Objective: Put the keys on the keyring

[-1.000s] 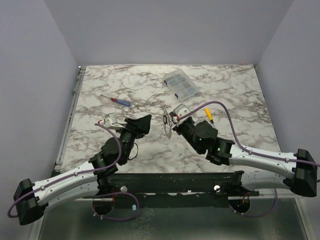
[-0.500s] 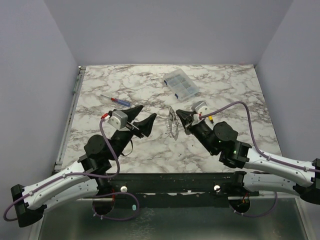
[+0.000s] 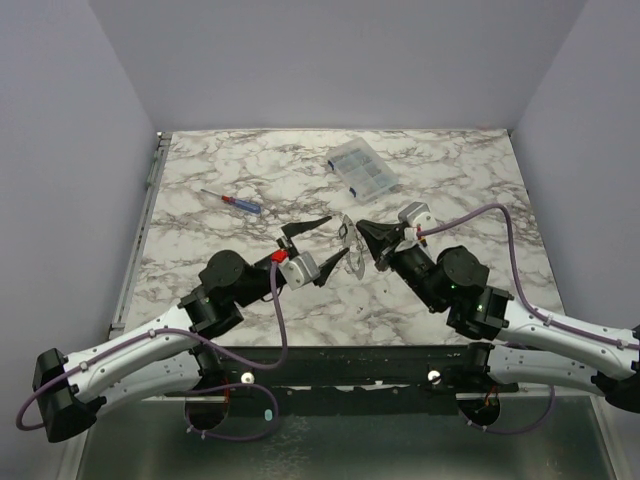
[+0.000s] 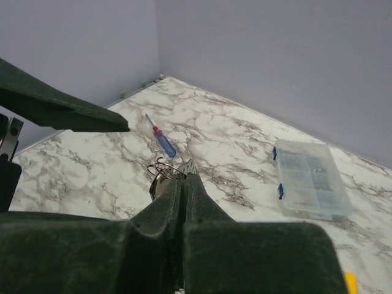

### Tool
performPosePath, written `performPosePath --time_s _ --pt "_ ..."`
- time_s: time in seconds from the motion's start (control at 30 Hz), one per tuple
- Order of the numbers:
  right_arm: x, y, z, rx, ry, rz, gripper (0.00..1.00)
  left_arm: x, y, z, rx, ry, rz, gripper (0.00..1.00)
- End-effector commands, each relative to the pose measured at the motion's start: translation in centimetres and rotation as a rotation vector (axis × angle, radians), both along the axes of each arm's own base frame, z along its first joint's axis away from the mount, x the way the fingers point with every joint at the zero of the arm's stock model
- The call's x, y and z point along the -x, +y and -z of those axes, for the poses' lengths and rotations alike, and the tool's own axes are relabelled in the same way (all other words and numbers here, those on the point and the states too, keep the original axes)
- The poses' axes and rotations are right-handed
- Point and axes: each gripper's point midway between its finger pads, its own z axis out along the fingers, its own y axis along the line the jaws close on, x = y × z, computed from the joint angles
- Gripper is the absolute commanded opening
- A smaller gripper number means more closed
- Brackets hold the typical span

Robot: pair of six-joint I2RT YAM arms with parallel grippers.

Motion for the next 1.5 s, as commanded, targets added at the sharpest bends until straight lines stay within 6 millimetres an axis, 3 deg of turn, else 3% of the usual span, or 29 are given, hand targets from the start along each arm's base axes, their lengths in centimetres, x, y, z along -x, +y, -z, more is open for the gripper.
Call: performPosePath --time_s 0.0,0.17,0.33,0.63,0.9,1.47 --pt "0.5 0.0 0.7 -0.012 0.008 -0.027 0.01 1.3 -1.9 -1.5 -0.072 -0.103 0.174 0.65" --pt "0.2 -0.7 1.2 0.003 0.005 0.006 0.01 2.3 -2.2 -0.8 -0.071 -0.095 0.248 0.64" --pt "0.7 -0.3 0.8 0.002 -0.011 -0.037 0.01 1.7 -1.7 0.2 -0.056 -0.061 0.225 0.51" --pt "2.0 1.0 0.6 0.014 -0.024 -0.139 0.01 -0.6 0.1 0.1 0.075 -0.024 0.098 0.48" --pt "2.1 1.8 1.2 0.036 -0.024 -0.167 0.01 0.0 -0.2 0.1 0.107 -0.009 0.143 0.41" --pt "2.7 2.3 -0.2 0.025 -0.049 -0.210 0.01 0.0 -0.5 0.7 0.101 0.017 0.154 0.41"
